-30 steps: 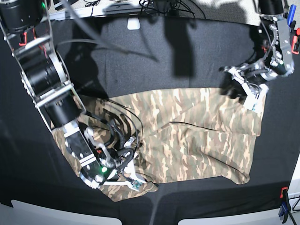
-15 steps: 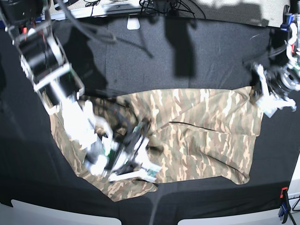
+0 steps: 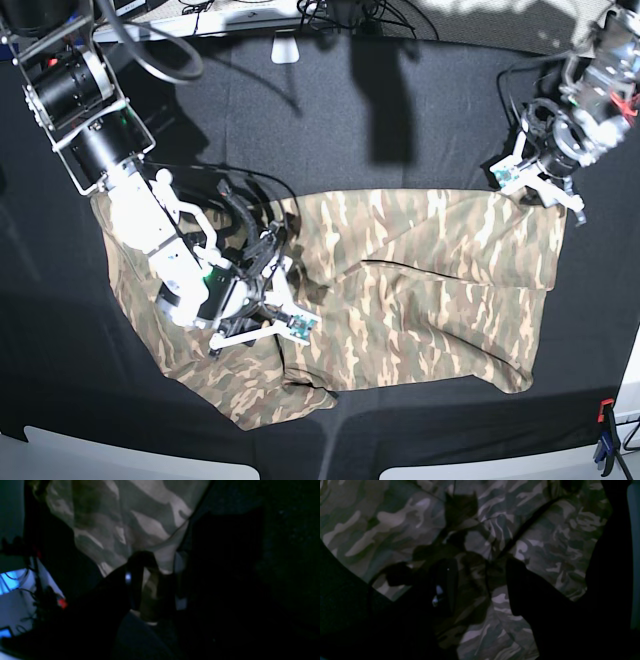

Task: Layout the t-shirt on the table in an organized manner, then fold the t-shirt properly
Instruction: 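Raise both grippers holding the shirt edge back toward the collar side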

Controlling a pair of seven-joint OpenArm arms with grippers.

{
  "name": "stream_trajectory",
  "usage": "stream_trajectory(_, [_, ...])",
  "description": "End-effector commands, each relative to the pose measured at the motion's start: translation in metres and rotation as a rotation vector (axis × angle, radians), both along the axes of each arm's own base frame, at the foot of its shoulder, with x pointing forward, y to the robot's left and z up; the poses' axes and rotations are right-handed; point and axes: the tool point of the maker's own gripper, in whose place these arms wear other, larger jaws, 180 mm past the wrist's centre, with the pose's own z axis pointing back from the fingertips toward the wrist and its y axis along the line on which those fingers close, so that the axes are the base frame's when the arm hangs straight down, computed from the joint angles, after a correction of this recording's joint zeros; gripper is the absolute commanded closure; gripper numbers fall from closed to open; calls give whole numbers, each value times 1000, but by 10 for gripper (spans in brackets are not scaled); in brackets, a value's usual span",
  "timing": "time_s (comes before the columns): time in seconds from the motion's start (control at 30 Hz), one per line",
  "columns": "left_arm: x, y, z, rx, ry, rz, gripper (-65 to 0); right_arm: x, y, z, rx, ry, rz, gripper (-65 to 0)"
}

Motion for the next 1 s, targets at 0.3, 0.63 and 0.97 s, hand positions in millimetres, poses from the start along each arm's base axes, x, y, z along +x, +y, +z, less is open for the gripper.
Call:
stream_trajectory(0.3, [20,29,22,133,-142,91,-192,7,7,20,29,-57,14,-299])
stream_trajectory(0.63, [16,22,17,25,-97,138,0,-56,20,-4,38,4,117,-299])
stream_trajectory(0.97, [15,19,15,-17,-81,155,0,-107,-118,-52,-380,26,49,-299])
